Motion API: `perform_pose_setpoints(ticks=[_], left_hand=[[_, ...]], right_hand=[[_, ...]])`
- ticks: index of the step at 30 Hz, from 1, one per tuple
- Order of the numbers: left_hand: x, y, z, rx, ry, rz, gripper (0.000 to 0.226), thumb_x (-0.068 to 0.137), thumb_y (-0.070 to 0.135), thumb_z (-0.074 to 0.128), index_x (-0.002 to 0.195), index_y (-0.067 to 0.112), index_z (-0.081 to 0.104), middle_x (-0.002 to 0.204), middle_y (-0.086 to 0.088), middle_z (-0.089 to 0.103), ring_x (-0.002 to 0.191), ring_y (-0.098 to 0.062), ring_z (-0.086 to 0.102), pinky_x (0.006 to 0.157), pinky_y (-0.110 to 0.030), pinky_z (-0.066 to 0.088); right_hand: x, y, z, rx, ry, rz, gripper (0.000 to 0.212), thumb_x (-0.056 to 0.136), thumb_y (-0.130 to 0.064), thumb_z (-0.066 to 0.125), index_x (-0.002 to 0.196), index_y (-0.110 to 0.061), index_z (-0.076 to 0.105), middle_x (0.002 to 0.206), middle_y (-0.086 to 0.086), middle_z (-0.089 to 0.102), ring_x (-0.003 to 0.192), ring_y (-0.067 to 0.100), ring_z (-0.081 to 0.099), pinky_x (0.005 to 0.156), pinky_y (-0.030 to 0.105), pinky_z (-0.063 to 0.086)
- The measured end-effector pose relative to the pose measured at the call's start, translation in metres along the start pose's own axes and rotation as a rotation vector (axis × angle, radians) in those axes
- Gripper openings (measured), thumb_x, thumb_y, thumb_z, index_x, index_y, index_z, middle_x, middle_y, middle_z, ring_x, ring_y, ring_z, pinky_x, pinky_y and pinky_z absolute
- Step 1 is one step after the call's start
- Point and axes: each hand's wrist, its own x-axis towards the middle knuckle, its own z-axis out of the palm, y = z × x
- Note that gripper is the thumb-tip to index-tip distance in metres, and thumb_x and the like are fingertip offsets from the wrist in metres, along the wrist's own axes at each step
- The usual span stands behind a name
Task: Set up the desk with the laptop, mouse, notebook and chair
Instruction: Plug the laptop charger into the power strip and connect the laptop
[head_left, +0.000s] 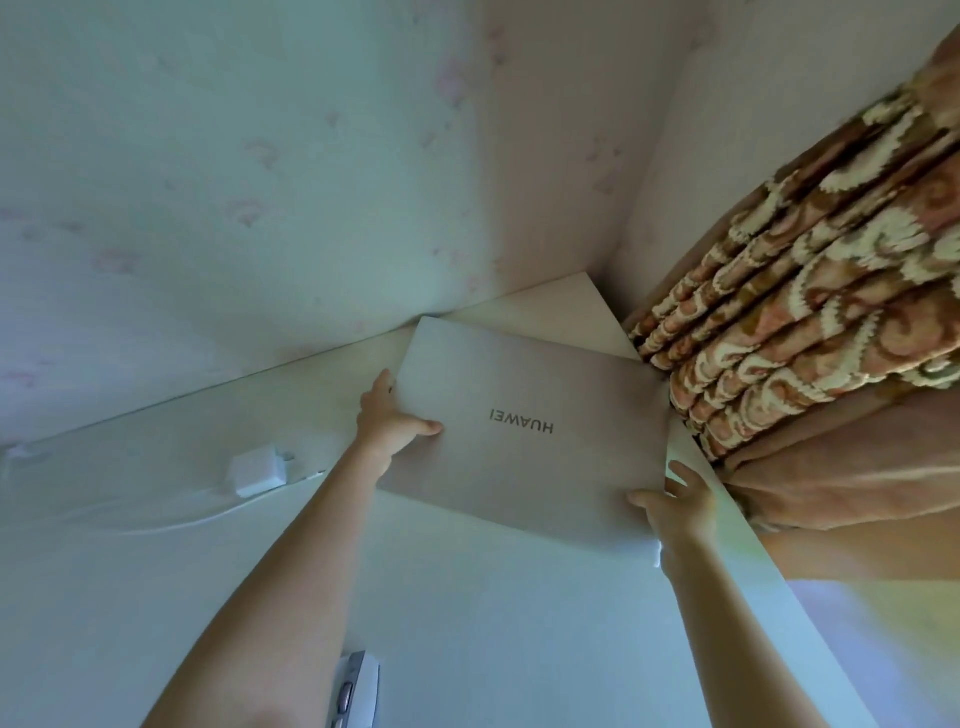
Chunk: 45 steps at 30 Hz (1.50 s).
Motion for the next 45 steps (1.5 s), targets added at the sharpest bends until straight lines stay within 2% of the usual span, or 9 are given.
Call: perform_pose_setpoints(ticks=[6, 13, 17, 23, 30, 32, 35, 41, 45], left_hand=[[-0.005, -0.011, -0.011, -0.184, -0.019, -0.02, 0.105, 0.061, 0.0, 0.085, 0.147, 0.014, 0.026, 0.132, -0.009, 0.055, 0.115, -0.025, 0.056, 0.099, -0.036, 0.044], [-0.046, -0.025, -0.056, -0.304, 0.029, 0.046, 0.093, 0.062, -0.01, 0.081, 0.141, 0.015, 0.04, 0.111, -0.004, 0.064, 0.102, -0.022, 0.062, 0.086, -0.031, 0.049], [-0.074, -0.047, -0.098, -0.368, 0.052, 0.068, 0.086, 0.058, -0.012, 0.081, 0.134, 0.015, 0.052, 0.114, -0.003, 0.067, 0.104, -0.021, 0.064, 0.081, -0.028, 0.051], [-0.134, -0.097, -0.174, -0.434, 0.151, 0.007, 0.083, 0.058, -0.013, 0.081, 0.128, 0.023, 0.054, 0.104, -0.007, 0.068, 0.089, -0.018, 0.067, 0.068, -0.025, 0.051], [-0.209, -0.193, -0.261, -0.475, 0.247, -0.061, 0.078, 0.058, -0.015, 0.081, 0.124, 0.019, 0.055, 0.1, -0.013, 0.069, 0.087, -0.024, 0.068, 0.067, -0.027, 0.051], [-0.229, -0.22, -0.285, -0.485, 0.263, -0.084, 0.077, 0.06, -0.014, 0.081, 0.125, 0.018, 0.055, 0.1, -0.011, 0.069, 0.086, -0.02, 0.067, 0.066, -0.027, 0.051], [-0.253, -0.262, -0.321, -0.493, 0.275, -0.124, 0.075, 0.062, -0.012, 0.081, 0.125, 0.021, 0.055, 0.101, -0.008, 0.065, 0.083, -0.012, 0.064, 0.068, -0.027, 0.051], [-0.285, -0.348, -0.385, -0.489, 0.294, -0.213, 0.079, 0.066, -0.009, 0.08, 0.132, 0.021, 0.051, 0.117, -0.006, 0.058, 0.104, -0.023, 0.057, 0.089, -0.039, 0.05], [-0.301, -0.394, -0.412, -0.482, 0.332, -0.279, 0.071, 0.07, -0.002, 0.08, 0.13, 0.021, 0.051, 0.123, -0.008, 0.057, 0.11, -0.027, 0.054, 0.09, -0.045, 0.048]], right_hand=[[0.007, 0.001, -0.003, 0.036, -0.038, -0.025, 0.057, 0.068, 0.008, 0.072, 0.12, -0.011, 0.058, 0.104, 0.013, 0.065, 0.084, 0.027, 0.059, 0.075, 0.034, 0.045], [-0.015, 0.006, 0.005, 0.067, -0.187, -0.054, 0.06, 0.069, 0.011, 0.072, 0.123, -0.007, 0.054, 0.115, 0.017, 0.061, 0.088, 0.029, 0.058, 0.075, 0.034, 0.045], [-0.045, 0.004, 0.022, 0.085, -0.285, -0.094, 0.063, 0.067, 0.011, 0.072, 0.123, -0.013, 0.054, 0.116, 0.014, 0.062, 0.093, 0.031, 0.061, 0.078, 0.037, 0.049], [-0.116, 0.012, 0.056, 0.057, -0.391, -0.177, 0.075, 0.068, 0.012, 0.072, 0.131, -0.02, 0.048, 0.118, 0.007, 0.056, 0.094, 0.026, 0.057, 0.067, 0.028, 0.044], [-0.218, 0.053, 0.097, -0.101, -0.49, -0.288, 0.07, 0.069, 0.005, 0.074, 0.129, -0.022, 0.05, 0.118, 0.004, 0.055, 0.094, 0.025, 0.057, 0.062, 0.028, 0.044], [-0.248, 0.071, 0.109, -0.164, -0.514, -0.328, 0.068, 0.068, 0.002, 0.075, 0.127, -0.023, 0.051, 0.123, 0.004, 0.055, 0.097, 0.027, 0.058, 0.068, 0.031, 0.046], [-0.294, 0.099, 0.13, -0.2, -0.537, -0.337, 0.063, 0.07, 0.004, 0.072, 0.125, -0.019, 0.053, 0.121, 0.004, 0.057, 0.089, 0.023, 0.059, 0.062, 0.027, 0.044], [-0.374, 0.158, 0.174, -0.261, -0.553, -0.323, 0.063, 0.073, 0.002, 0.071, 0.128, -0.018, 0.049, 0.114, 0.001, 0.054, 0.086, 0.021, 0.051, 0.057, 0.016, 0.035], [-0.407, 0.199, 0.199, -0.251, -0.591, -0.29, 0.062, 0.07, 0.009, 0.07, 0.124, -0.017, 0.051, 0.116, 0.005, 0.056, 0.079, 0.017, 0.058, 0.055, 0.023, 0.043]])
